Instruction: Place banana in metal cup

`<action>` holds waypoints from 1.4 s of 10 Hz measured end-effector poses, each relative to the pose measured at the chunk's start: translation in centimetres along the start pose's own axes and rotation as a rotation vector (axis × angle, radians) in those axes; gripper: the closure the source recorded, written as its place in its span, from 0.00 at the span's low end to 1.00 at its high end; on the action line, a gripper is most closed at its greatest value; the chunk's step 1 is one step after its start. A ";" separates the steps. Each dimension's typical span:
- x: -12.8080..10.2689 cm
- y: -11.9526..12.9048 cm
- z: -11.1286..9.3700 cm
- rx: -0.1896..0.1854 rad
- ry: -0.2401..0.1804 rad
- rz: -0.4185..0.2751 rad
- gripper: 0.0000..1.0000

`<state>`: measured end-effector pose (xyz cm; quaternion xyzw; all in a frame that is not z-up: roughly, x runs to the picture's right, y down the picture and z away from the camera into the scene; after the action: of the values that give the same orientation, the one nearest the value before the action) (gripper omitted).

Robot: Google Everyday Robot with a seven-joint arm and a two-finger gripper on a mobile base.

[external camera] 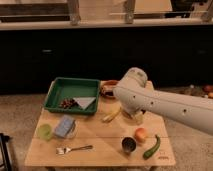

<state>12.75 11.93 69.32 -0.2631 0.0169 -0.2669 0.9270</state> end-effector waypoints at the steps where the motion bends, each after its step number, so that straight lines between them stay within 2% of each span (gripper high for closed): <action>1: -0.4 -0.3 -0.1 -0.004 0.009 -0.019 0.20; 4: -0.8 -0.8 0.1 0.000 0.017 -0.048 0.21; 6: -1.7 -1.6 0.2 0.004 0.019 -0.077 0.24; 8: -2.4 -2.1 0.4 -0.003 0.031 -0.099 0.21; 11: -2.1 -2.1 0.6 -0.015 0.019 -0.112 0.20; 14: -2.1 -2.5 0.8 -0.008 0.024 -0.115 0.20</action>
<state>9.84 11.57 70.98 -0.2643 0.0138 -0.3229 0.9087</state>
